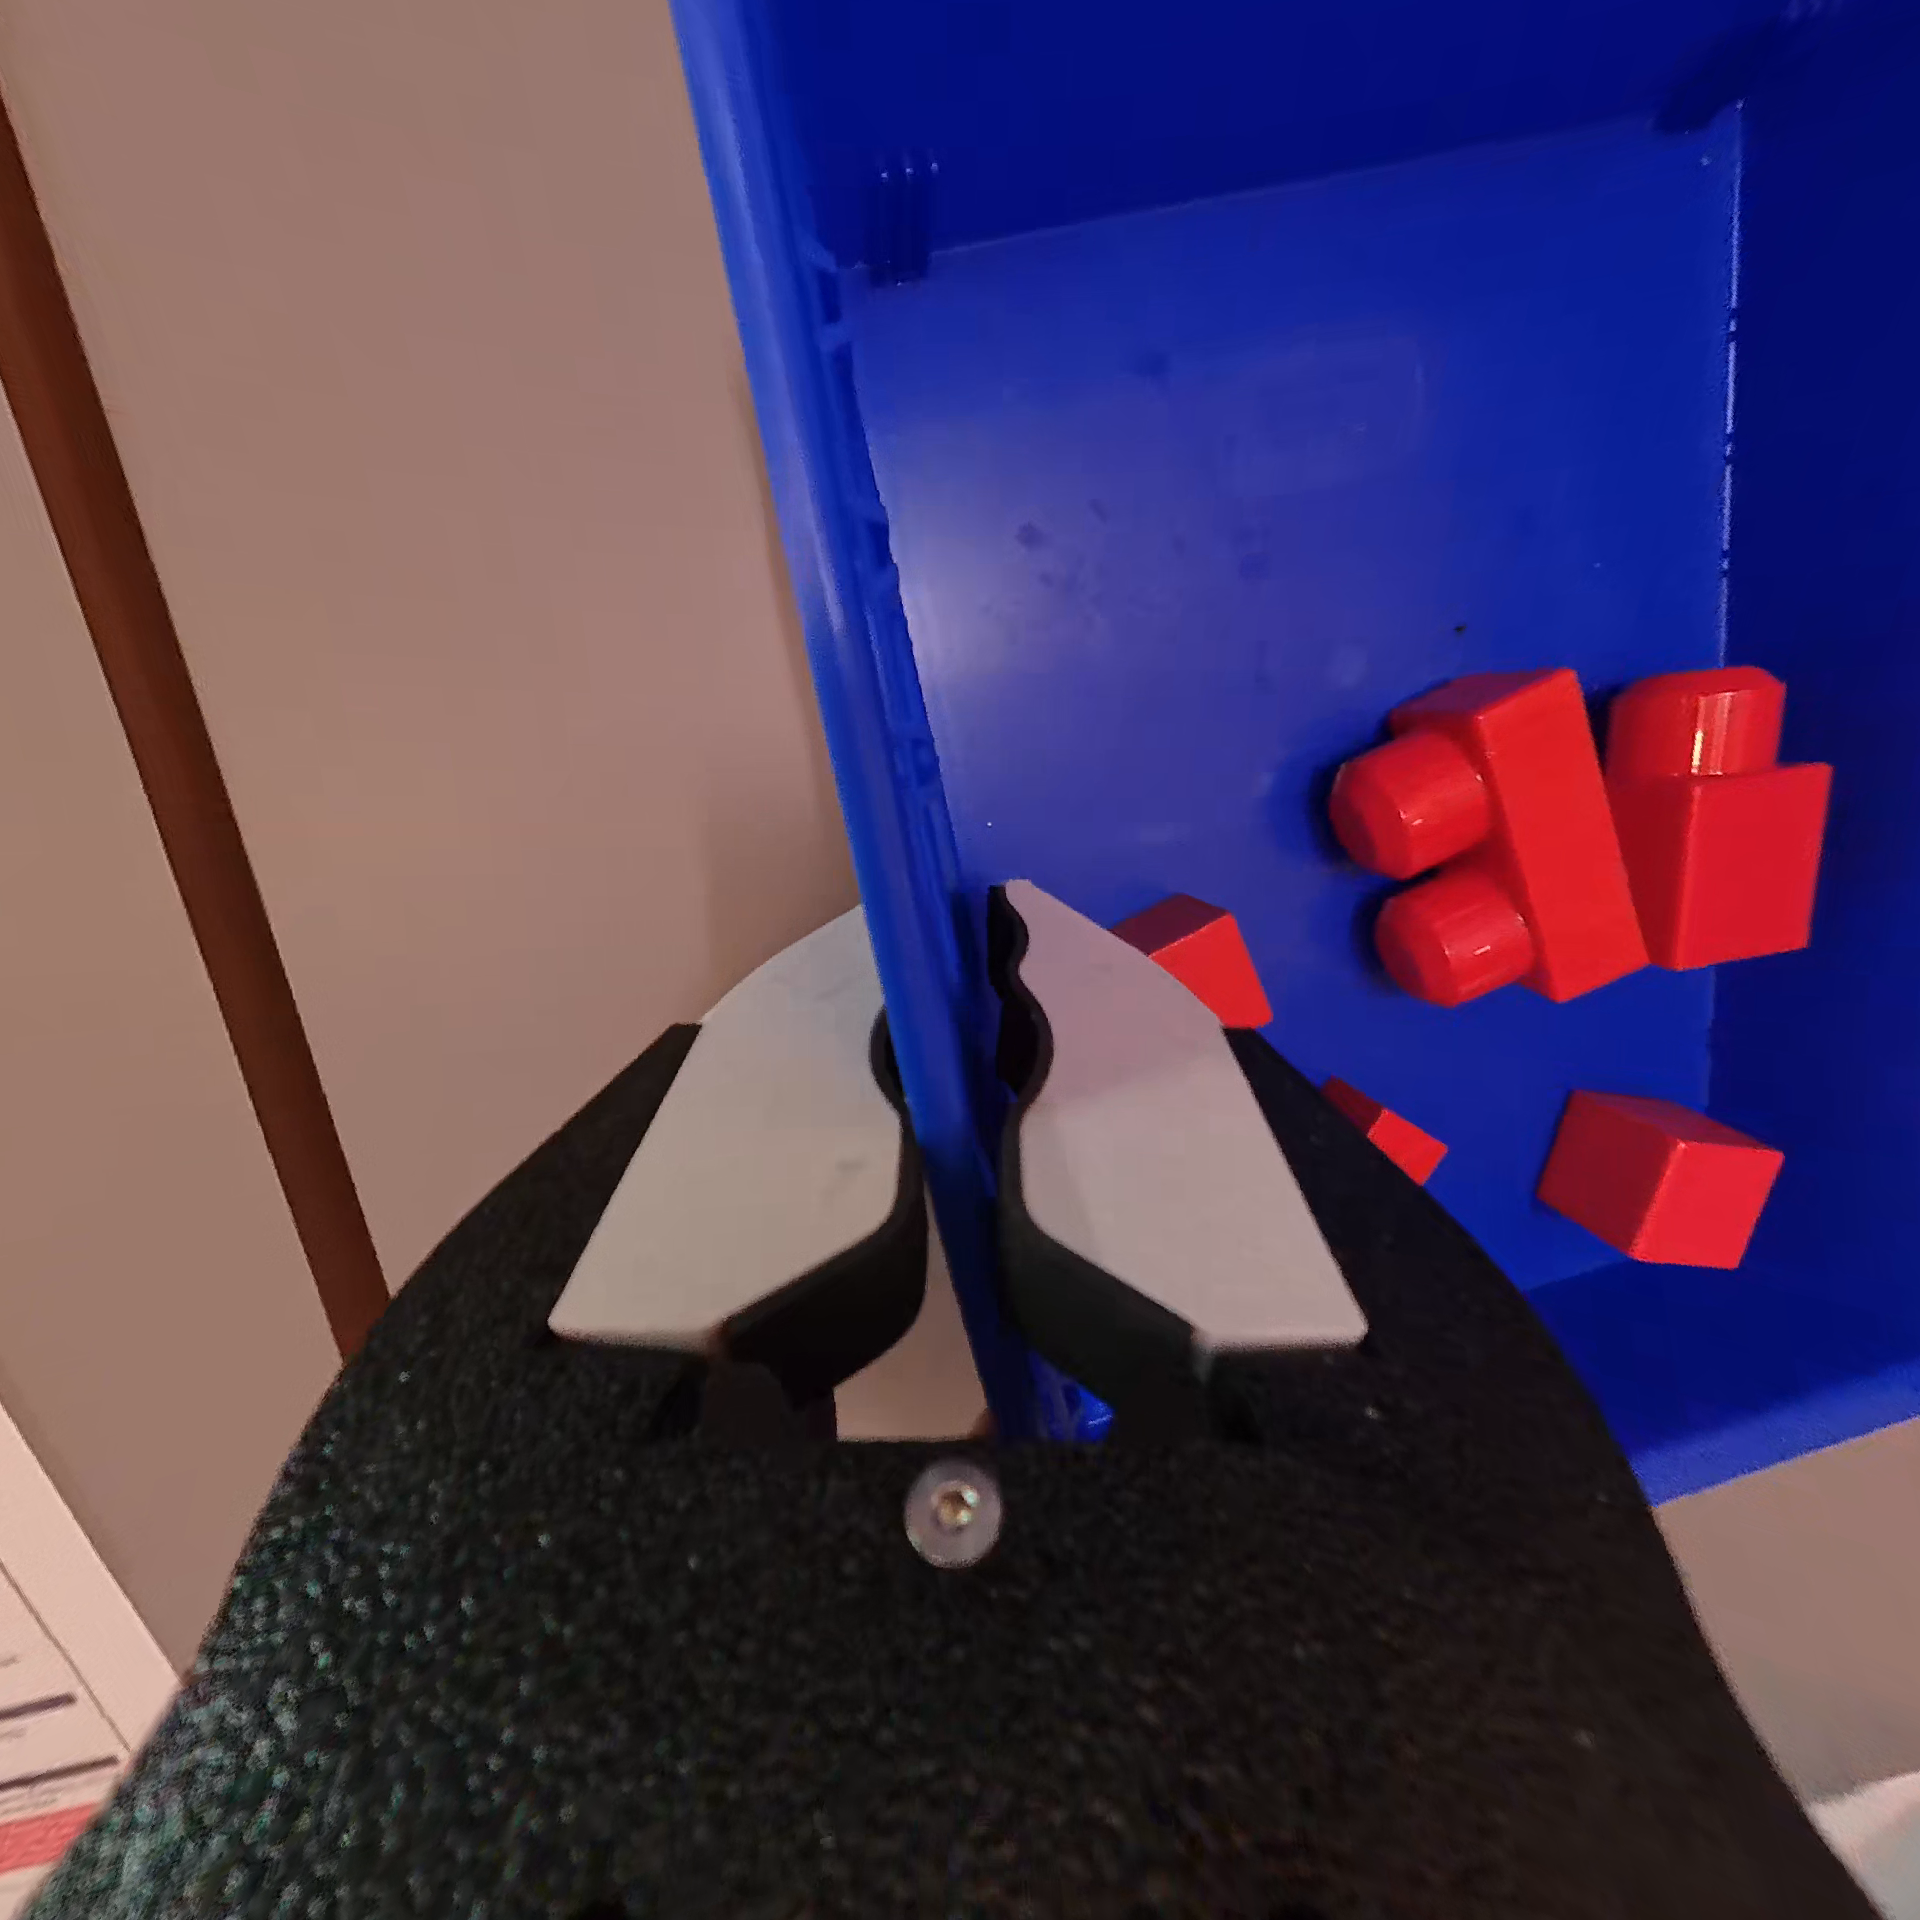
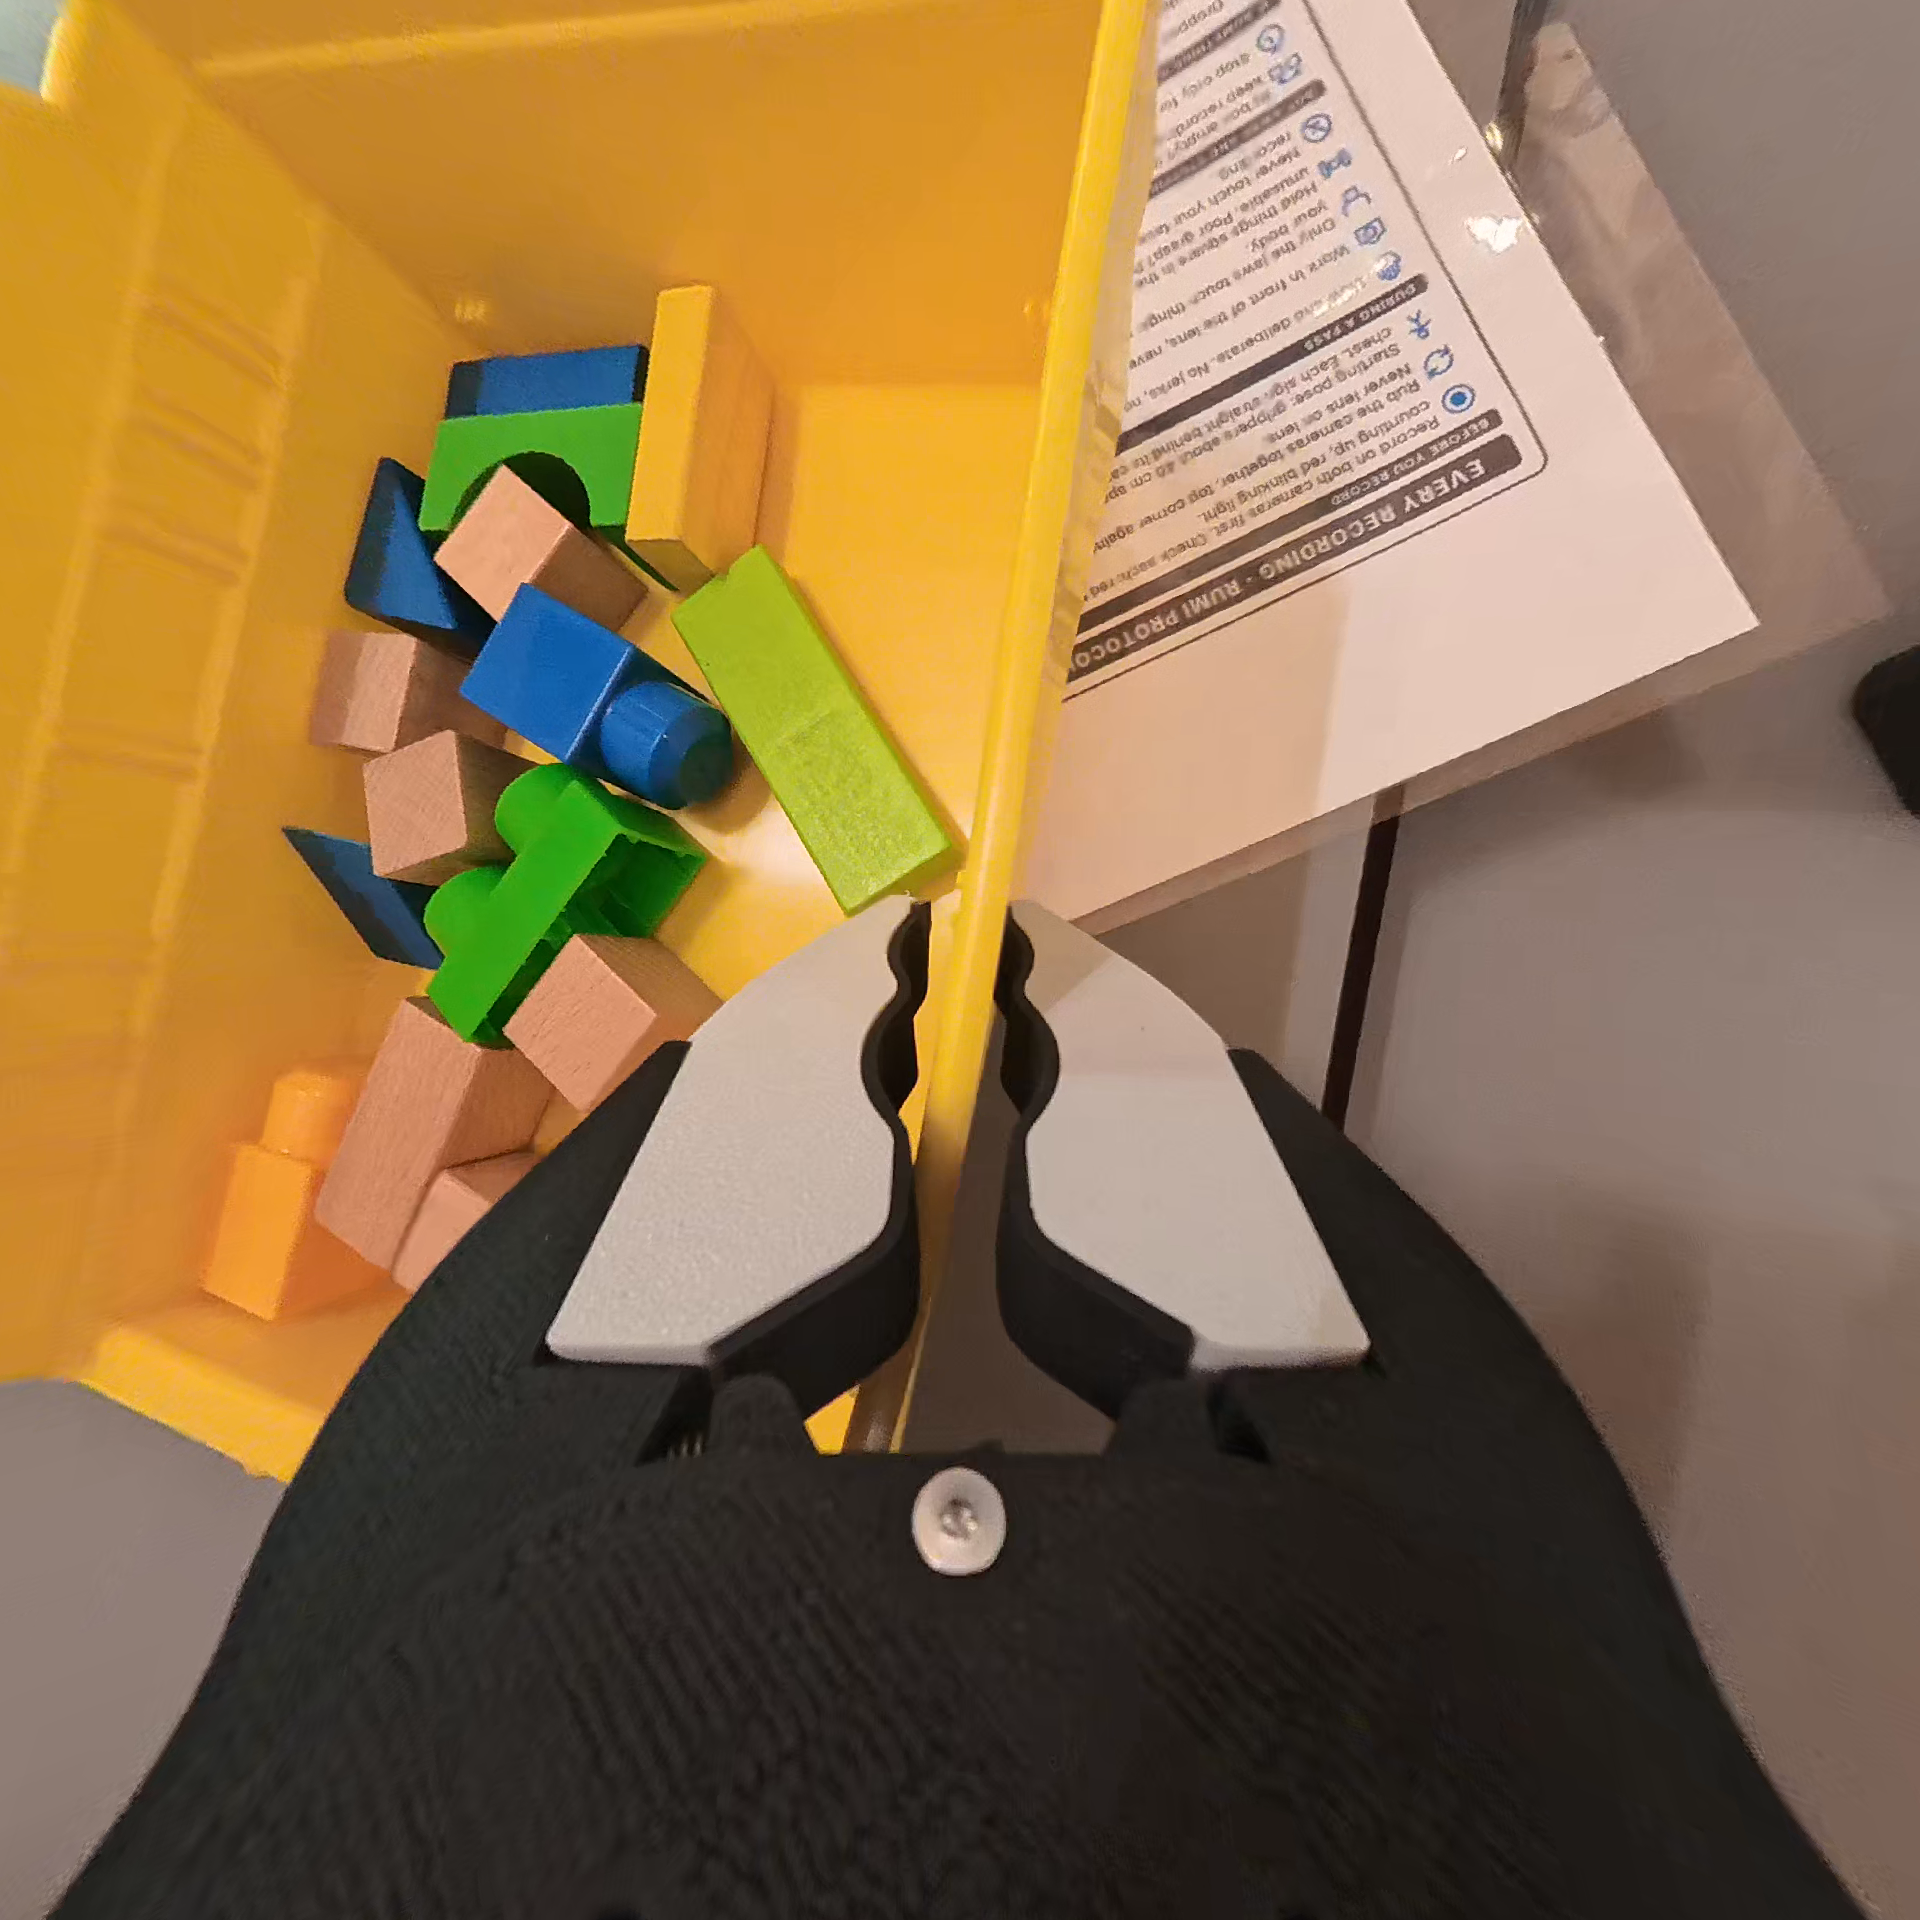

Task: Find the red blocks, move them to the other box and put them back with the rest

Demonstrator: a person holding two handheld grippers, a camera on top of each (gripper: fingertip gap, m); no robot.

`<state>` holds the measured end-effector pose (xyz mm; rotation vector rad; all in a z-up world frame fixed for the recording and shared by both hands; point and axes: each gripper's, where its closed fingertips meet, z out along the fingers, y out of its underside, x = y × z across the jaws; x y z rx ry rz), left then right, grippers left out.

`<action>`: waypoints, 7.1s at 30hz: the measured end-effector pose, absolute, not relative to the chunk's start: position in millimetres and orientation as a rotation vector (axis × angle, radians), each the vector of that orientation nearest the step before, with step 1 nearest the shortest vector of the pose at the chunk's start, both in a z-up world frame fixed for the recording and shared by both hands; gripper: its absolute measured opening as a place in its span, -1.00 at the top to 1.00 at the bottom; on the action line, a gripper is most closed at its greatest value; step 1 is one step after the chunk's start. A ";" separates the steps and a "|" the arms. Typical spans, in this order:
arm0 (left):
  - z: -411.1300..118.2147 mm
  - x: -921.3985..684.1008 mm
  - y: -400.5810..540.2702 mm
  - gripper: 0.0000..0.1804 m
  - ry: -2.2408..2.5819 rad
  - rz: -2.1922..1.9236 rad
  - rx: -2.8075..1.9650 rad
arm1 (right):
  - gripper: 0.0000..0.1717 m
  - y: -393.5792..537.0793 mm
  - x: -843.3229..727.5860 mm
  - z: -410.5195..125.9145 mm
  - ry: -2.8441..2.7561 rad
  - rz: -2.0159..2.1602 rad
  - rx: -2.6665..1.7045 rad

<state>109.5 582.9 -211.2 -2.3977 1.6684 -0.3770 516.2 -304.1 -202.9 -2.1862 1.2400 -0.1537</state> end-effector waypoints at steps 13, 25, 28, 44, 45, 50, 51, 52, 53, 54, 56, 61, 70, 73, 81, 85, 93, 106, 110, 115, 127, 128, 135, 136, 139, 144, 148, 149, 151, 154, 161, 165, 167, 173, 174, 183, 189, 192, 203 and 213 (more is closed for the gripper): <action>-230.8 145.3 601.1 0.82 1.743 -0.436 -2.275 | 0.64 -312.9 537.1 -194.1 1.214 -0.427 -2.164; -125.7 145.1 541.1 0.34 1.712 -0.562 -1.812 | 0.19 -255.6 445.5 -39.7 1.004 -0.711 -1.538; -145.1 125.3 496.4 0.32 1.879 -0.542 -1.940 | 0.07 -200.4 394.6 -46.9 0.892 -0.642 -1.504; -217.8 113.3 419.2 0.42 2.089 -0.265 -2.233 | -0.10 -43.6 244.7 -81.4 0.530 -0.407 -1.613; -221.7 113.9 418.1 0.43 2.086 -0.253 -2.248 | -0.10 -44.7 242.6 -75.3 0.520 -0.415 -1.594; -239.3 117.2 417.0 0.46 2.059 -0.175 -2.303 | -0.06 -54.0 241.0 -60.5 0.501 -0.458 -1.534; -242.2 117.6 417.4 0.49 2.048 -0.162 -2.314 | -0.05 -55.0 241.4 -61.5 0.501 -0.457 -1.538; -245.4 117.9 416.8 0.52 2.041 -0.158 -2.329 | -0.05 -55.7 241.7 -62.9 0.501 -0.453 -1.544; -247.9 118.5 414.1 0.55 2.038 -0.175 -2.350 | -0.04 -56.2 242.1 -64.3 0.504 -0.446 -1.549; -248.6 120.1 410.2 0.63 2.033 -0.216 -2.375 | -0.04 -56.5 242.6 -65.4 0.504 -0.442 -1.553; -247.9 121.7 409.5 0.64 2.016 -0.242 -2.373 | -0.03 -57.1 243.7 -66.7 0.508 -0.438 -1.556; -218.9 125.6 419.7 0.64 1.921 -0.360 -2.263 | 0.00 -55.0 242.5 -69.1 0.489 -0.448 -1.568; -62.2 136.2 369.9 0.64 1.577 -1.180 -1.776 | -0.07 -26.3 228.1 -75.3 0.334 -0.538 -1.630; -49.9 133.1 311.7 0.64 1.655 -1.438 -1.656 | -0.04 -5.0 207.0 -72.6 0.196 -0.539 -1.624; -68.8 124.7 145.8 0.65 1.894 -2.138 -1.459 | 0.04 39.4 142.8 -69.7 -0.237 -0.566 -1.564; -79.2 120.6 87.4 0.65 2.015 -2.401 -1.401 | 0.20 44.4 121.4 -68.8 -0.401 -0.580 -1.482; -90.5 107.5 47.1 0.65 2.139 -2.650 -1.294 | 0.32 50.1 101.3 -89.4 -0.539 -0.454 -1.512; -125.7 148.0 67.2 0.35 1.869 -2.279 -1.377 | 0.61 7.4 189.1 -73.7 -0.080 -0.638 -1.602; -146.8 169.7 97.9 0.28 1.782 -1.769 -1.338 | 0.61 -118.8 294.7 -78.3 0.634 -0.875 -1.592; -159.7 175.0 101.5 0.33 1.779 -1.688 -1.385 | 0.61 -234.2 358.5 -103.9 1.058 -0.958 -1.546; -183.9 178.1 99.6 0.36 1.854 -1.636 -1.462 | 0.21 -292.5 423.3 -159.2 1.297 -0.992 -1.738; -184.5 178.4 100.1 0.36 1.853 -1.627 -1.463 | 0.21 -293.2 420.3 -154.9 1.286 -1.005 -1.718; -187.3 178.7 99.1 0.35 1.866 -1.597 -1.479 | 0.21 -224.0 349.8 -108.6 1.002 -0.898 -1.675; -187.0 178.6 100.0 0.35 1.868 -1.584 -1.472 | 0.21 -204.9 333.9 -101.7 0.931 -0.868 -1.662; -183.5 178.6 105.6 0.35 1.856 -1.547 -1.451 | 0.23 -141.9 287.9 -85.0 0.708 -0.782 -1.603; -161.4 173.8 131.9 0.36 1.759 -1.522 -1.440 | 0.17 -73.8 248.8 -82.2 0.456 -0.798 -1.724; -124.9 156.2 193.8 0.39 1.635 -1.387 -1.477 | 0.20 -61.9 244.6 -87.7 0.409 -0.814 -1.746; -116.4 150.8 217.4 0.40 1.609 -1.313 -1.500 | 0.20 -60.2 244.1 -91.3 0.410 -0.785 -1.757; -104.6 138.7 267.7 0.40 1.594 -1.145 -1.562 | 0.21 -62.0 246.9 -93.8 0.435 -0.770 -1.754; -109.2 120.0 342.0 0.41 1.696 -0.837 -1.675 | 0.22 -61.5 247.8 -92.5 0.428 -0.767 -1.745; -181.7 107.0 460.8 0.54 2.017 -0.306 -1.811 | 0.23 -52.4 249.0 -95.2 0.411 -0.734 -1.753; -215.2 103.9 483.3 0.58 2.093 -0.141 -1.834 | 0.23 -45.5 248.6 -96.6 0.388 -0.723 -1.770; -228.9 102.5 484.7 0.58 2.150 -0.092 -1.846 | 0.23 -41.1 248.3 -97.7 0.378 -0.709 -1.769; -250.0 105.7 492.2 0.62 2.238 0.049 -1.761 | 0.23 -27.3 244.7 -106.9 0.337 -0.677 -1.796; -252.8 106.3 493.1 0.67 2.240 0.056 -1.753 | 0.23 -26.7 244.6 -107.7 0.333 -0.680 -1.799; -182.8 129.8 460.3 0.76 1.974 -0.414 -1.678 | 0.24 -26.1 237.3 -99.4 0.329 -0.633 -1.725; -75.2 137.5 305.8 0.76 1.831 -1.324 -1.421 | 0.17 1.3 194.6 -71.7 0.058 -0.574 -1.553; -67.4 129.7 220.5 0.76 1.913 -1.635 -1.311 | 0.24 16.1 164.2 -64.4 -0.158 -0.631 -1.492; -103.8 116.3 51.2 0.77 2.183 -2.347 -1.185 | 0.35 40.9 116.9 -86.6 -0.555 -0.720 -1.439; -109.6 114.5 32.1 0.77 2.151 -2.546 -1.214 | 0.75 44.8 115.9 -102.1 -0.616 -0.698 -1.529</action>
